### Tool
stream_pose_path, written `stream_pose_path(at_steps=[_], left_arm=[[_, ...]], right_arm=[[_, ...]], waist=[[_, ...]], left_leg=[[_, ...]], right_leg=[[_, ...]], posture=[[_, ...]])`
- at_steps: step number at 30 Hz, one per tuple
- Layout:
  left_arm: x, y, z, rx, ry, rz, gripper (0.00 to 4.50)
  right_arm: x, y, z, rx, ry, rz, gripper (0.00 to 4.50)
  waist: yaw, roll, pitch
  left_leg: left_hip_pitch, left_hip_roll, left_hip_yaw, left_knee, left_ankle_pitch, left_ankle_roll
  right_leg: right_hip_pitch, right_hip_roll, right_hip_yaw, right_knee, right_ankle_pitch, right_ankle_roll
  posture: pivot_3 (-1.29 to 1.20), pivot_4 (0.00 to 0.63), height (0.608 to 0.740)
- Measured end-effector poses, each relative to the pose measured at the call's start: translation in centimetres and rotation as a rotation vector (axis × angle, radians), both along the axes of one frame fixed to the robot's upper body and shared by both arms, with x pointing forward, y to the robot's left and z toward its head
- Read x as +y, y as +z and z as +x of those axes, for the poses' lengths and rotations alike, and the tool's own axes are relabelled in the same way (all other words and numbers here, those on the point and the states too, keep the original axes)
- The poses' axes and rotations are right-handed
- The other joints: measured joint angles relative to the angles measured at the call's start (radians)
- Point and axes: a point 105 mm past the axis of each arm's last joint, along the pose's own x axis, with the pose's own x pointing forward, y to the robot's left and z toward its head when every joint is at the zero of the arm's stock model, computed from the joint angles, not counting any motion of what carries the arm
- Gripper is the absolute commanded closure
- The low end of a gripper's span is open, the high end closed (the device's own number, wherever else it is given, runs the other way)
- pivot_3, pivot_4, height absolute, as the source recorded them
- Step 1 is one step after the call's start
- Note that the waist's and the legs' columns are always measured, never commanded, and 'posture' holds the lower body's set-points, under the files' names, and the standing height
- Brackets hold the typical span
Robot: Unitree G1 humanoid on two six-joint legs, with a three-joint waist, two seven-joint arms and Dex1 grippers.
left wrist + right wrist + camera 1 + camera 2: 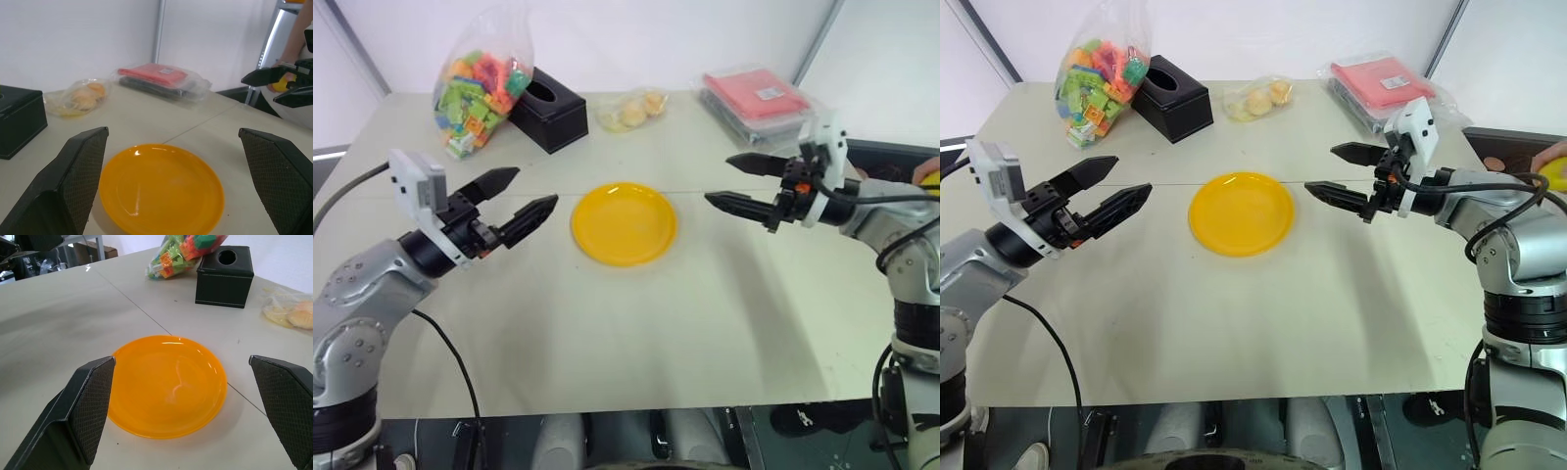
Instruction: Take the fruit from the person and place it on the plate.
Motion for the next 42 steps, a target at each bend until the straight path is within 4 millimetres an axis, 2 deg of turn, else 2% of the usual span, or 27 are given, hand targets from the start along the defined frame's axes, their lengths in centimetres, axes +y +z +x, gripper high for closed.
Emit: stream_pose_path(at_steps=[42], left_arm=[[-0.17,0.19,0.21,-0.005,0.012,0.001,0.00]], right_arm=[[-0.04,-0.41,-0.15,0.029,-0.001,0.004,0.04]], waist=[[0.000,0.000,0.000]], left_leg=[[0.000,0.000,0.000,0.000,0.000,0.000]], right_leg=[[0.000,0.000,0.000,0.000,0.000,0.000]], posture=[[0.00,0.150,0.740]])
